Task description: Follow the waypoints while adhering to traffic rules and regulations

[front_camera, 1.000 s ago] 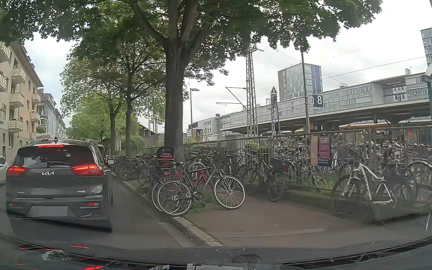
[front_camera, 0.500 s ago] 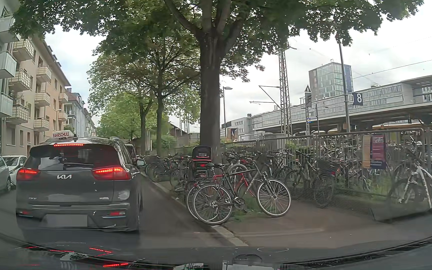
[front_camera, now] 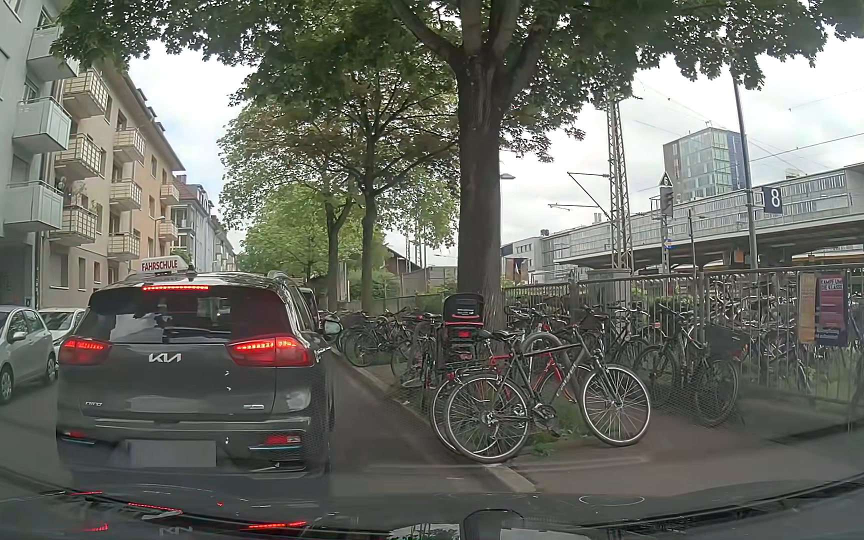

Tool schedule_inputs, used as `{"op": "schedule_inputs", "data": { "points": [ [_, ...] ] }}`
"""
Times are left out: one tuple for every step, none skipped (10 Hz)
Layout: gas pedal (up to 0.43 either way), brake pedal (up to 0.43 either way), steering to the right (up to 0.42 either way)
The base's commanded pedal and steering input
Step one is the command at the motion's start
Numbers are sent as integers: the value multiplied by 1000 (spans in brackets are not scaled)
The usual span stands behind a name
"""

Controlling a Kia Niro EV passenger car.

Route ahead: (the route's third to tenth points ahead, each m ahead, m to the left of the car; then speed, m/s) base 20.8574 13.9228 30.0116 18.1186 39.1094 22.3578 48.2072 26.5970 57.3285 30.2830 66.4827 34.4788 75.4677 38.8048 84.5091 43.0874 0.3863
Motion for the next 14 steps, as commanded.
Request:
{"op": "schedule_inputs", "data": {
  "points": [
    [0,201,-772],
    [0,201,-763],
    [0,201,-756],
    [0,207,-756],
    [0,220,-756],
    [0,220,-755],
    [0,220,-754],
    [0,220,-755],
    [0,226,-755],
    [0,226,-755],
    [0,232,-756],
    [0,226,-758],
    [0,226,-759],
    [0,226,-759]
  ]
}}
